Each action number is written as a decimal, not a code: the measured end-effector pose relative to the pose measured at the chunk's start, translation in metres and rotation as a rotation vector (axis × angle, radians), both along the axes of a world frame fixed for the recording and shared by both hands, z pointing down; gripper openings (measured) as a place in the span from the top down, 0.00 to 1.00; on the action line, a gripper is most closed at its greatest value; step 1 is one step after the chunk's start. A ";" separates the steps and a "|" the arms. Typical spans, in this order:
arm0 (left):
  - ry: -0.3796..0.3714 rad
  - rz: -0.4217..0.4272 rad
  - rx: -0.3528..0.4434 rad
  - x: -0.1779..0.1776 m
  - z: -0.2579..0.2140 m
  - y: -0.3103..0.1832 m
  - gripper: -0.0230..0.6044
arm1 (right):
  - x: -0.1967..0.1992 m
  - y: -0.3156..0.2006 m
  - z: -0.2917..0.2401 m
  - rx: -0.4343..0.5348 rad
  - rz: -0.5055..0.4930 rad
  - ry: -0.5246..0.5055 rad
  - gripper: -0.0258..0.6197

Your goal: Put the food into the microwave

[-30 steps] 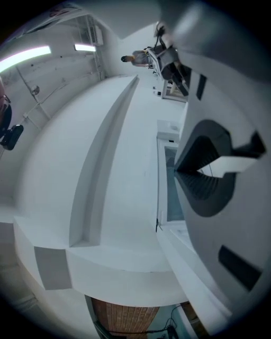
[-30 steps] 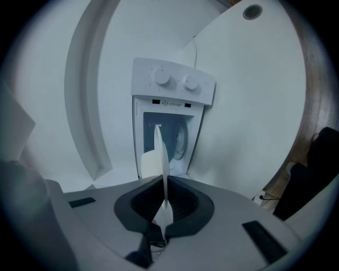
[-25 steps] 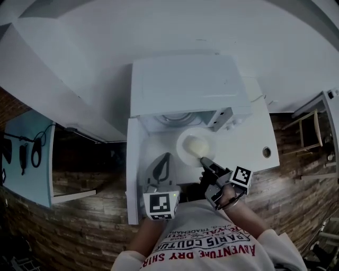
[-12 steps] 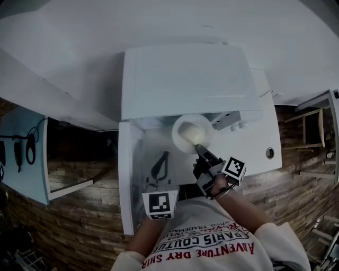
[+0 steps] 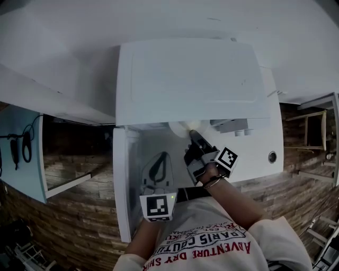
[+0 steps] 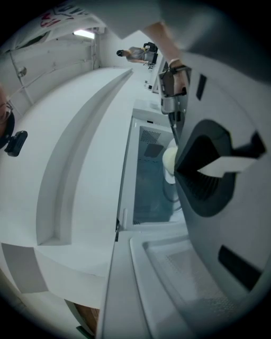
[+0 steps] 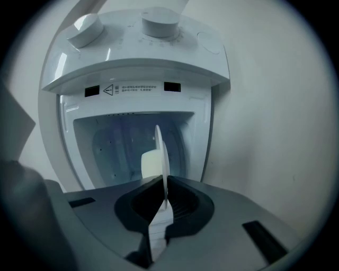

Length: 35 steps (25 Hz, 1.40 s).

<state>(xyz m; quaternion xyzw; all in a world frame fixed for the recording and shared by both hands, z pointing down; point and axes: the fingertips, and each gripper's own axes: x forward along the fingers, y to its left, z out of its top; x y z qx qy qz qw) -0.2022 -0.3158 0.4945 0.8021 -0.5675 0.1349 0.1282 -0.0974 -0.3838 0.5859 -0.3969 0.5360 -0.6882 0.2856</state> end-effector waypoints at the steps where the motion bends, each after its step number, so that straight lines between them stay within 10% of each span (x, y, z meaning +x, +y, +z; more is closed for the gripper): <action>1: 0.004 -0.007 -0.004 -0.001 0.001 -0.001 0.95 | -0.001 -0.004 0.003 -0.009 0.012 -0.003 0.93; 28: 0.058 -0.021 -0.051 -0.006 0.015 -0.005 0.95 | -0.035 -0.057 0.013 -0.016 -0.056 0.209 0.91; 35: 0.078 -0.026 -0.062 -0.008 0.016 -0.003 0.95 | -0.044 -0.058 -0.004 0.053 -0.164 0.306 0.63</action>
